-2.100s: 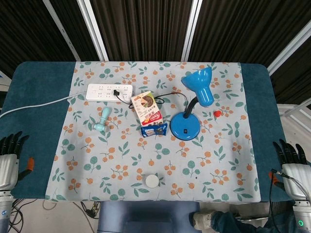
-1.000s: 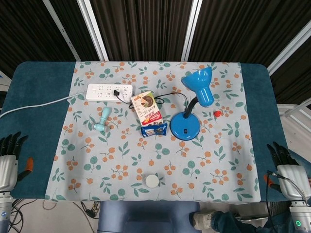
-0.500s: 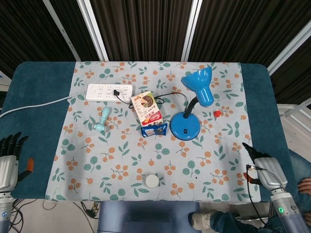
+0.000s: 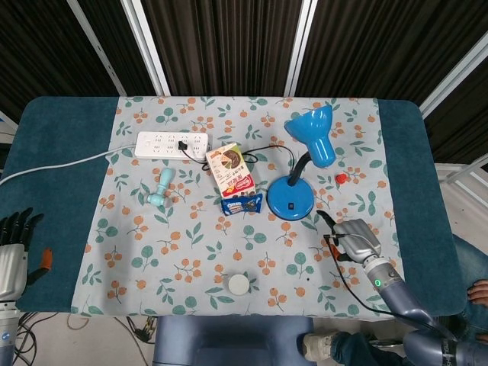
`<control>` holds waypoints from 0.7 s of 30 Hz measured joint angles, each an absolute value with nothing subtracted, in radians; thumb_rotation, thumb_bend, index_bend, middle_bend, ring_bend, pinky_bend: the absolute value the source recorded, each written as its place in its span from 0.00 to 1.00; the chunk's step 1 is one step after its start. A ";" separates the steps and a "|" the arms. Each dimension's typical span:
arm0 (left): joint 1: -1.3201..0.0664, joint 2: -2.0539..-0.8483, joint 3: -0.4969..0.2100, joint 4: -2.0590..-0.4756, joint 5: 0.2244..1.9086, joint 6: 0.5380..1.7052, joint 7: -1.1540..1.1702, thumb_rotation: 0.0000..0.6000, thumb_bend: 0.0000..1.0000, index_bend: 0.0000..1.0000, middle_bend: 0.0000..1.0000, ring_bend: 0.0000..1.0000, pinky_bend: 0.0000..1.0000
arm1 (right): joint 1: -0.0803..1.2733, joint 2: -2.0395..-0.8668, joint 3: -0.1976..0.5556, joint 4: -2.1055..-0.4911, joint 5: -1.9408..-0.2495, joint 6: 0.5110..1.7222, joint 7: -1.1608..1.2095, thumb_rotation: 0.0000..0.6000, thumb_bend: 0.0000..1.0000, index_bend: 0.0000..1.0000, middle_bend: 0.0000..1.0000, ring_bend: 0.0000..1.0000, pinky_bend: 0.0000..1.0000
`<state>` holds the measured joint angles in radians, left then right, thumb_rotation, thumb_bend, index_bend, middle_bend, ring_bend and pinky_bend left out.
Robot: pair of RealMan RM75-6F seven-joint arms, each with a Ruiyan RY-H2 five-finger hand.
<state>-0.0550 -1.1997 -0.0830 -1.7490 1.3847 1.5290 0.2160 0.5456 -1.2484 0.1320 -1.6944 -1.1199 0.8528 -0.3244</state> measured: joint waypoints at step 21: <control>-0.055 -1.193 -0.084 -1.753 1.380 1.523 0.207 1.00 0.47 0.14 0.04 0.03 0.05 | 0.777 -1.406 0.135 -1.650 -0.742 0.825 -0.618 1.00 0.69 0.00 0.65 0.74 0.82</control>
<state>-0.0554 -1.1932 -0.0836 -1.7526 1.3797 1.5233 0.2075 0.7770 -1.4063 0.1345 -1.6503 -0.7422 0.8246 -0.6184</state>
